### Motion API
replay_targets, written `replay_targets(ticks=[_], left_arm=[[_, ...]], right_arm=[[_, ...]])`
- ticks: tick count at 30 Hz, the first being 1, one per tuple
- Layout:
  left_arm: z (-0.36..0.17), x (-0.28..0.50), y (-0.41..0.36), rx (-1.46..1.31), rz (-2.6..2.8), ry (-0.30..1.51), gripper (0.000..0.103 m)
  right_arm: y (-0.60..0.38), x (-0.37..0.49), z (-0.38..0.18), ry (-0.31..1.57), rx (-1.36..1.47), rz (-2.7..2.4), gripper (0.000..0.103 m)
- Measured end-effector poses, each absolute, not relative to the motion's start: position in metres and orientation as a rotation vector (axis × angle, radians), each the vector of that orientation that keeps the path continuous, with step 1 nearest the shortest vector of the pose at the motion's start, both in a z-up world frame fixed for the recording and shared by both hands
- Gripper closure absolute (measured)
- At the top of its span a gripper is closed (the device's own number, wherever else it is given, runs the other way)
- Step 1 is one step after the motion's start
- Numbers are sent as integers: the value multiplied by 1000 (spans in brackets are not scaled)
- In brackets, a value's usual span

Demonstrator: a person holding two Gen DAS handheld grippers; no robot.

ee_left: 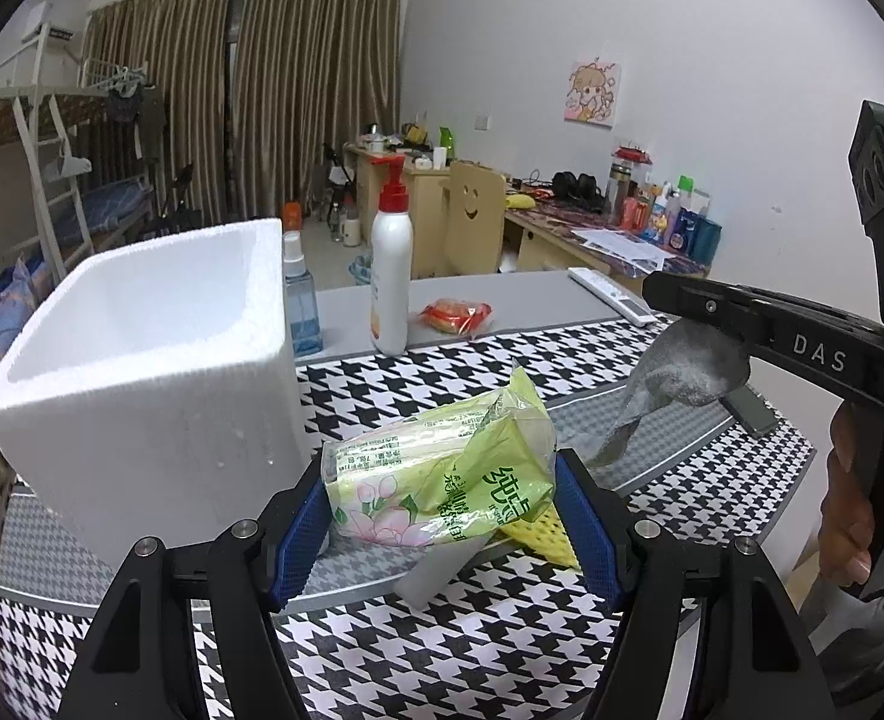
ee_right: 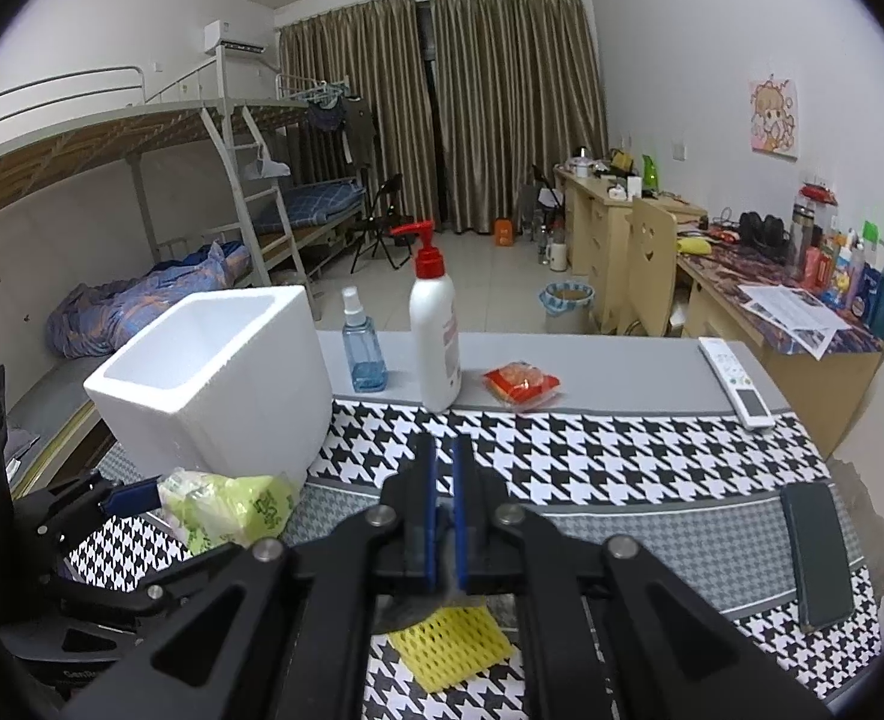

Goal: Organize soft objects
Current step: 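Lift the green packet with the left tool while the right tool lifts the grey sock, then lower the green packet into the foam box and open the left tool while the right tool carries the sock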

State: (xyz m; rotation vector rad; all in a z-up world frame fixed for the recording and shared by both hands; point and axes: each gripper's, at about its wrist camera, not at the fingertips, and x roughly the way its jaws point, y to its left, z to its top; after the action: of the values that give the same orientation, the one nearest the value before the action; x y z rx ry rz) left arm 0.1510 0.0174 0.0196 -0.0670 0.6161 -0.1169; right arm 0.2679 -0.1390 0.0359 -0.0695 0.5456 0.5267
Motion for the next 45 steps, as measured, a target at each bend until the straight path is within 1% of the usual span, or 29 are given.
replay_targets(ticks=[24,45], left_arm=[[56,154,15,-1,-87,529,31],[83,170,50,-10,-3,481,31]], right_arm=[[-133,266,64,493,-82,527,96],[-104,279,91,477,-95,579,96]])
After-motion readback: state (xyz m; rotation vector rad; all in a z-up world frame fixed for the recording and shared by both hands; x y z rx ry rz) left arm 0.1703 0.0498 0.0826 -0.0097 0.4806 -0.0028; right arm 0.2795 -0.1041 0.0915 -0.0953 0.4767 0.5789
